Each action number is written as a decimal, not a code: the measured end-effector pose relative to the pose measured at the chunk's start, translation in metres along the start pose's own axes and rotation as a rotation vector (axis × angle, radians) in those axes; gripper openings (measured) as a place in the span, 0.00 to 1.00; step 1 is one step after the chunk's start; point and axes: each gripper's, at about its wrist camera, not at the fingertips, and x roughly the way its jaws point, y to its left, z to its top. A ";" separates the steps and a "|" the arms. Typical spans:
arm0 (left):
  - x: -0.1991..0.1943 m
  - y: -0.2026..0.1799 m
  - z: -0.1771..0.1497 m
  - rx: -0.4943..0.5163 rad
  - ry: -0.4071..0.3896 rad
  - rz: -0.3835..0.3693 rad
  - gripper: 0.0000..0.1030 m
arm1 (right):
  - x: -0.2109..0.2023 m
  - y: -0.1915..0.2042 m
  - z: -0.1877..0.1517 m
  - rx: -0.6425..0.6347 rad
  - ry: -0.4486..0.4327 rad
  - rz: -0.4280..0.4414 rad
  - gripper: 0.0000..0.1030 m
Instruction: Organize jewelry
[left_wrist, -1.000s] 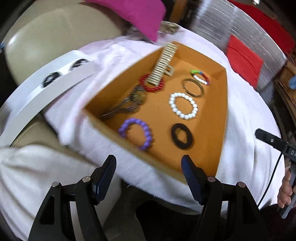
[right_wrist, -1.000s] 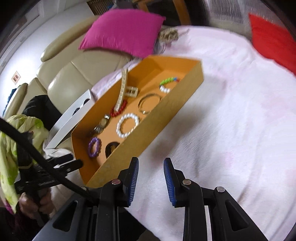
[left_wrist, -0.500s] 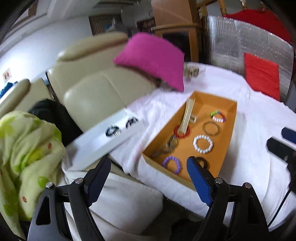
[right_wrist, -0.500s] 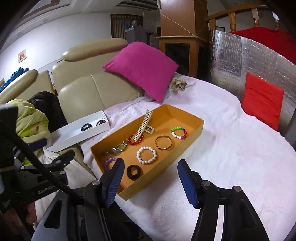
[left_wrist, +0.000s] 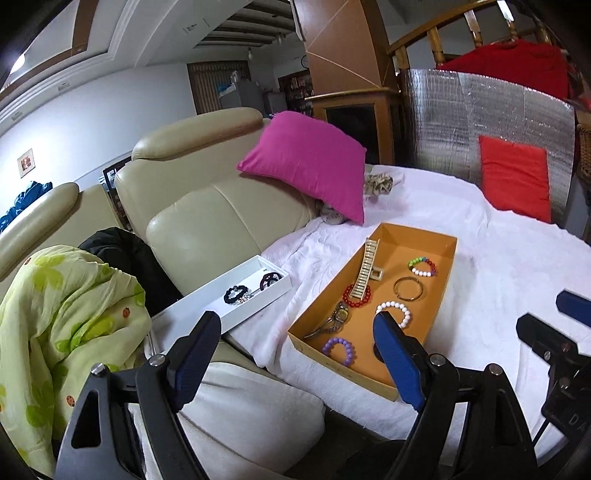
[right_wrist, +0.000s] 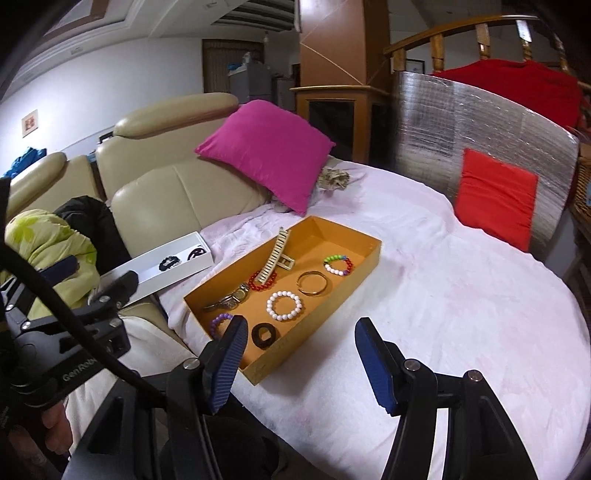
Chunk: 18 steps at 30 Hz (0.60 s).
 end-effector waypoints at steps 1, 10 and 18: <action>-0.002 0.001 0.000 -0.006 -0.004 -0.003 0.82 | -0.001 -0.001 -0.001 0.008 0.004 -0.001 0.63; -0.014 0.005 -0.001 -0.022 -0.028 -0.022 0.82 | -0.002 0.000 -0.005 0.056 0.020 -0.032 0.64; -0.011 0.006 -0.001 -0.026 -0.018 -0.029 0.82 | 0.001 0.001 -0.004 0.065 0.031 -0.029 0.64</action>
